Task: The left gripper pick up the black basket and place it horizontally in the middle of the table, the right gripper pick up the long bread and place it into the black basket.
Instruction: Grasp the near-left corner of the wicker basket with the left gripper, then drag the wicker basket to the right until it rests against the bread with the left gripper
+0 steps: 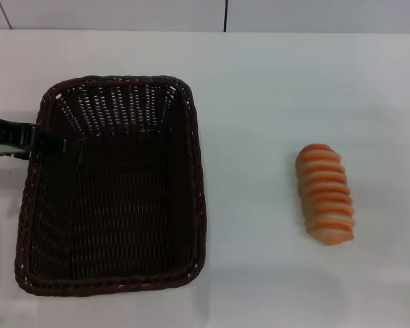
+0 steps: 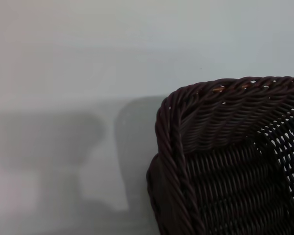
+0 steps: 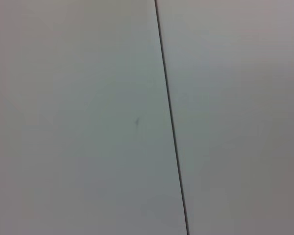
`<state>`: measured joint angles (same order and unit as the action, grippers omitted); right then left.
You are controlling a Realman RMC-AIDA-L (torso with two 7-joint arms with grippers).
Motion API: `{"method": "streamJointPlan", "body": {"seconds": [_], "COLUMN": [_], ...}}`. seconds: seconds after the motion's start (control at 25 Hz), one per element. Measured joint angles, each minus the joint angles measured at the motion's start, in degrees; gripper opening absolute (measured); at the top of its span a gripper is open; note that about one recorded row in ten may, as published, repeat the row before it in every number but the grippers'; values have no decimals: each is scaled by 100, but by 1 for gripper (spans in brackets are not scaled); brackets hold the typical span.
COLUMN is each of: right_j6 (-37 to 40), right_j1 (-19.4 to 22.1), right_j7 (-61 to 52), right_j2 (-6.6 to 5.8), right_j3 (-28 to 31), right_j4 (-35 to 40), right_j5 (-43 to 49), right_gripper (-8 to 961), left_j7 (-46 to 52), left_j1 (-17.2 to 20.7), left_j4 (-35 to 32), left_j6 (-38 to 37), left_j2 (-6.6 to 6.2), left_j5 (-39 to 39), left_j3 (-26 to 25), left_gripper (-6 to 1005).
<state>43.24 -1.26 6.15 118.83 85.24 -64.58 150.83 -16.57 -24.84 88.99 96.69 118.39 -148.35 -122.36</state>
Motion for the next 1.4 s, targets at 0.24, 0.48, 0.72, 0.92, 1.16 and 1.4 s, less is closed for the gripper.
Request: {"method": "streamJointPlan", "body": {"seconds": [0.24,0.48,0.72,0.92,1.16,1.4], "right_j6": [0,0,0,0,0,0], "right_j1": [-9,-7,-6,-6,11,14], "right_j7": [0,0,12,37,40,42], "right_j2": [0,0,0,0,0,0], "right_j3": [19,29,36,44,80,81], "right_j4": [-16,-20,-38,-39,-54,-67], "right_j5": [12,17,18,17,18,18], "right_gripper": [563,562,562,562,562,561], "left_j7": [-57,-76,-84,-138,-152,-257], "left_j1": [8,10,1,-18,-35,-45], "left_j4": [-244,-451,-435,-430,-417,-413], "left_j6": [-139,-260,-309,-335,-335,-348], "left_j2": [-12,-26,-35,-47,-46,-40], "left_j5": [0,-1,-20,-68,-124,-125], "left_j3": [11,111,299,495,522,528], "left_gripper": [795,793,790,503,301,236]}}
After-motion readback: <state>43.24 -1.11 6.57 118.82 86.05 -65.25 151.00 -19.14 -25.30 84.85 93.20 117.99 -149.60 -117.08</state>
